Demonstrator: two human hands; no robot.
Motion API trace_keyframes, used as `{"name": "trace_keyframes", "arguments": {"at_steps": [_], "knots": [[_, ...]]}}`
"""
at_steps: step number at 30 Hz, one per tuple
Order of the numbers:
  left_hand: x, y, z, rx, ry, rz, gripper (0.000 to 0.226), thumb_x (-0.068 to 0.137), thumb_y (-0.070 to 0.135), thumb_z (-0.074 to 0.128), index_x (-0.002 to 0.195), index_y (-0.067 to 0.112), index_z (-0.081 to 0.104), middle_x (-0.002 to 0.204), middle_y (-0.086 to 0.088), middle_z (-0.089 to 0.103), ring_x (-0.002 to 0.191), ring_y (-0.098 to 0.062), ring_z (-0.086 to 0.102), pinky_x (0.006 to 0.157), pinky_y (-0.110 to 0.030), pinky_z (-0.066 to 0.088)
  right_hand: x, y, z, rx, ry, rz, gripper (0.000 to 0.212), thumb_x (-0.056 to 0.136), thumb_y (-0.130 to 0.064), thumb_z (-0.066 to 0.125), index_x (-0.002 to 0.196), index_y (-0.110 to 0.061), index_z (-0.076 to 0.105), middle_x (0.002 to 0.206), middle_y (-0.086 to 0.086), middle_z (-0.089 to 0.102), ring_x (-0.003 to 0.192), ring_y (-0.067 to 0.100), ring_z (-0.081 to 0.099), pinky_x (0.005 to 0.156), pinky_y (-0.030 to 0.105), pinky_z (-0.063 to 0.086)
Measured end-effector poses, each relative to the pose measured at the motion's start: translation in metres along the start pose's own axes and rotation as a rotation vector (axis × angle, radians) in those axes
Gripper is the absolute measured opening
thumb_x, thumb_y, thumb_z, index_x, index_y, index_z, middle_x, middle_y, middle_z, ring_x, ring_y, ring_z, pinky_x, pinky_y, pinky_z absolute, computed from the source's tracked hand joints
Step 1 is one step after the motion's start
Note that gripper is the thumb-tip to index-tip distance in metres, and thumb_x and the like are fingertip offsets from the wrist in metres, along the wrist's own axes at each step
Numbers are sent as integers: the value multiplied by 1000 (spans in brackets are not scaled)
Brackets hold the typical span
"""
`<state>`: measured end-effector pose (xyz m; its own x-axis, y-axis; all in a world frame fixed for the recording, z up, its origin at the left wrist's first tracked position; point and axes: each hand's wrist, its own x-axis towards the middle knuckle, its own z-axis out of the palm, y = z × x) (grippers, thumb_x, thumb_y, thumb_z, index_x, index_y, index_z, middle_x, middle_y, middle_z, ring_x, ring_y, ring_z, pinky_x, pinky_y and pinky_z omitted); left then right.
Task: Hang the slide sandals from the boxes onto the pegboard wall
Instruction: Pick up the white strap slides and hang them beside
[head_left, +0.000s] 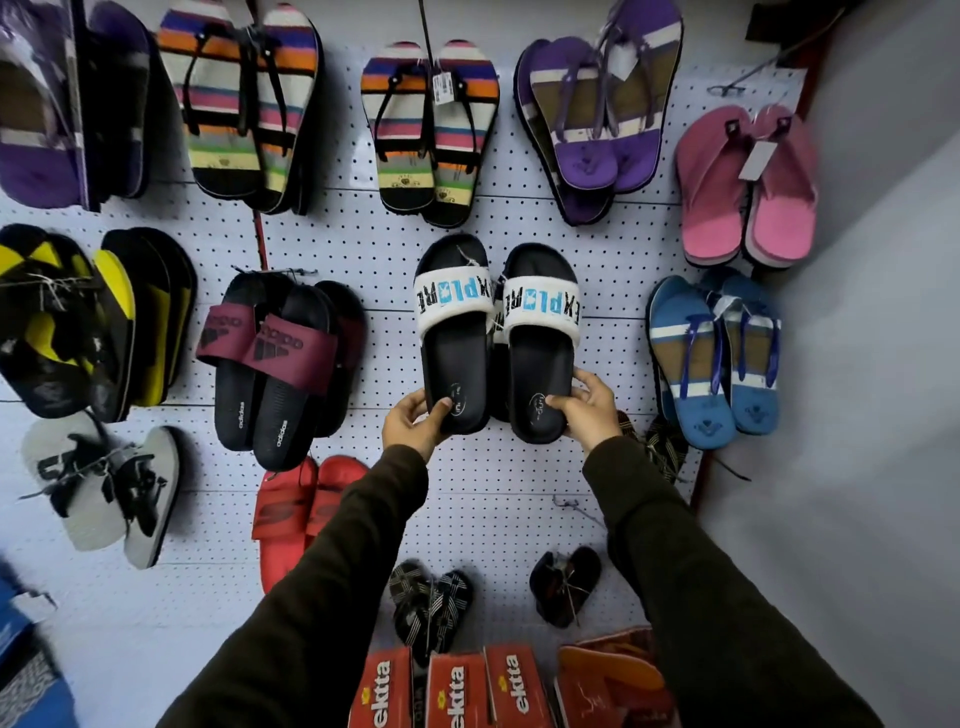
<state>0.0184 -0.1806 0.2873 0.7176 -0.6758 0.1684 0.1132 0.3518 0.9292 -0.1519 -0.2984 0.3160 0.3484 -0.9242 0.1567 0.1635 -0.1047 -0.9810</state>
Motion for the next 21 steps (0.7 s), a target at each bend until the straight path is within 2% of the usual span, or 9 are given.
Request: {"name": "trace_keyframes", "arguments": {"at_steps": [5, 8, 11, 13, 15, 18, 21], "knots": [[9, -28, -2, 11, 25, -95, 33, 89, 1, 60, 120, -8, 53, 109, -18, 58, 85, -26, 59, 47, -16, 56, 7, 32, -1, -1, 14, 73, 61, 85, 14, 58, 141, -7, 45, 138, 23, 58, 125, 37, 59, 107, 54, 47], [12, -43, -3, 7, 27, -112, 42, 89, 1, 60, 127, -10, 50, 111, -19, 58, 96, -28, 57, 50, -17, 57, 10, 46, 2, 20, 22, 77, 61, 86, 13, 59, 141, -7, 44, 137, 24, 58, 127, 39, 57, 107, 56, 46], [13, -47, -2, 40, 53, -87, 45, 88, 2, 61, 131, -6, 49, 119, -20, 59, 96, -27, 58, 60, -24, 59, 12, 51, 5, -38, 9, 9, 61, 88, 6, 62, 144, -11, 42, 140, 22, 55, 128, 33, 56, 109, 54, 46], [14, -48, 0, 234, 93, 49, 52, 89, 9, 62, 138, 5, 45, 140, -15, 50, 106, -25, 56, 83, -29, 53, 11, 53, 7, -133, 38, -123, 65, 92, -7, 62, 150, -18, 34, 153, 13, 41, 135, 27, 48, 113, 49, 43], [12, -46, 1, 536, 147, 329, 59, 91, 25, 58, 145, 14, 35, 155, -9, 27, 131, -22, 41, 106, -28, 35, 12, 52, 9, -255, 114, -358, 63, 96, -18, 57, 153, -22, 29, 159, 5, 28, 145, 22, 36, 118, 46, 37], [15, -36, 12, 907, 163, 743, 57, 95, 38, 42, 147, 22, 29, 160, -4, 15, 148, -21, 20, 119, -32, 21, 22, 49, 12, -550, 127, -704, 55, 102, -28, 44, 154, -22, 28, 163, 1, 19, 152, 17, 23, 121, 41, 34], [27, -29, 29, 1183, 18, 875, 60, 96, 42, 35, 152, 28, 19, 164, -2, 9, 152, -23, 6, 124, -40, 14, 39, 47, 16, -844, 20, -805, 57, 103, -34, 38, 157, -28, 22, 168, -5, 5, 157, 18, 6, 121, 44, 33]]}}
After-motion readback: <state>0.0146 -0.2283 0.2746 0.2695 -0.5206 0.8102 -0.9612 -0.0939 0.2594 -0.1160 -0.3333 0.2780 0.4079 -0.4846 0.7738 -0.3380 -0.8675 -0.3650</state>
